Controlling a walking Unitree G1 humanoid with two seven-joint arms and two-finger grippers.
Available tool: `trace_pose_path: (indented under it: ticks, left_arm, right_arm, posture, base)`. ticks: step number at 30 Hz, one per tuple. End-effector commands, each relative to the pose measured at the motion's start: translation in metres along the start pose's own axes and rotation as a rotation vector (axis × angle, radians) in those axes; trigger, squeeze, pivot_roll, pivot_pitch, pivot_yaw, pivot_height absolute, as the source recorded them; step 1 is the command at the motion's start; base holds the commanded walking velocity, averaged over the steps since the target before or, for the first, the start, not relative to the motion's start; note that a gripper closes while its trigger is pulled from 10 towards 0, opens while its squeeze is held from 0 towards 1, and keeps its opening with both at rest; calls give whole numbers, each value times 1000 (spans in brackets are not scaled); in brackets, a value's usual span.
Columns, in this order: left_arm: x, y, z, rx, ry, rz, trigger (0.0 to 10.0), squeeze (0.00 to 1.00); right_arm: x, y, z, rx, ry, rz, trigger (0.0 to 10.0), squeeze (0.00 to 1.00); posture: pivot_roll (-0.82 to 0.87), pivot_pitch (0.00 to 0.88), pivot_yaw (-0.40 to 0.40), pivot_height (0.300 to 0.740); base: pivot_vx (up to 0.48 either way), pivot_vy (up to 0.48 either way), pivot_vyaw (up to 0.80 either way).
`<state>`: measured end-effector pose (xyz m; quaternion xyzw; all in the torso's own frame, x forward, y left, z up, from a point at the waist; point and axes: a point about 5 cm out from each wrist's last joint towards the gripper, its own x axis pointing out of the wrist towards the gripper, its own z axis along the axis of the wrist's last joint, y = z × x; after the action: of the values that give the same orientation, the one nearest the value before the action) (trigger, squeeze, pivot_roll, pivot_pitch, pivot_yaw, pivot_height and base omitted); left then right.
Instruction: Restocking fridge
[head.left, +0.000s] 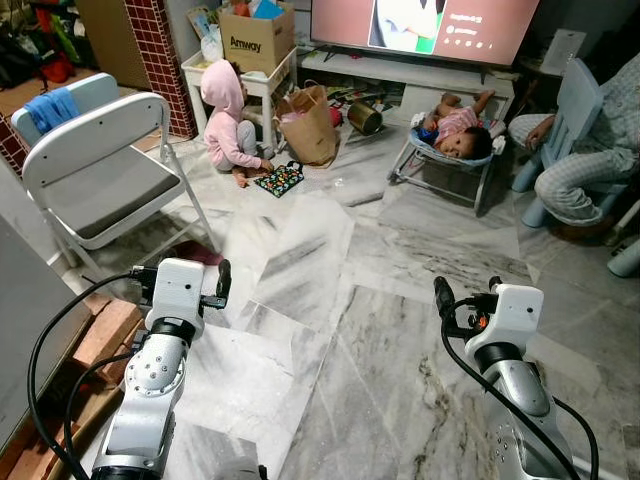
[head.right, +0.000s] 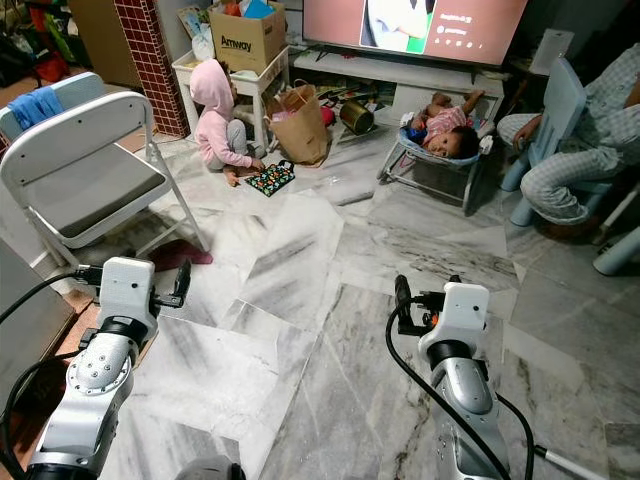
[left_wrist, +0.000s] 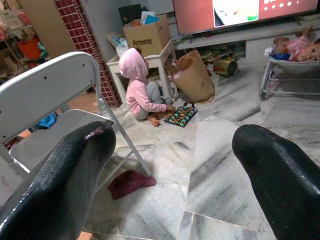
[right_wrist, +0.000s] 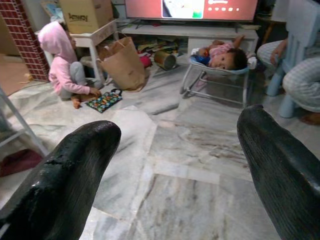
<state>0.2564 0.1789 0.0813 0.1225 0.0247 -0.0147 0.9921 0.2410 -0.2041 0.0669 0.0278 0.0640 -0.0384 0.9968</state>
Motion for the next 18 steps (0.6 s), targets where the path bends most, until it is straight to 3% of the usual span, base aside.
trace_pose_path:
  ticks: [1,11,18]
  left_arm:
    - [-4,7,-4,4,8,18,10000,0]
    - [-23,27,-21,-8,75,91,10000,0]
    - [-21,29,-22,-1,76,90,10000,0]
  right_arm:
    - [-1,-4,4,-17,-17,-13,10000,0]
    - [-7,-8,2,-36,-12,-16,10000,0]
    - [-7,-7,0,-26,8,-28,10000,0]
  posture:
    - [27,0,-12,740]
    - [16,8,-8,740]
    - [15,6,-8,740]
  base:
    - [0,0,0]
    - [0,0,0]
    - [0,0,0]
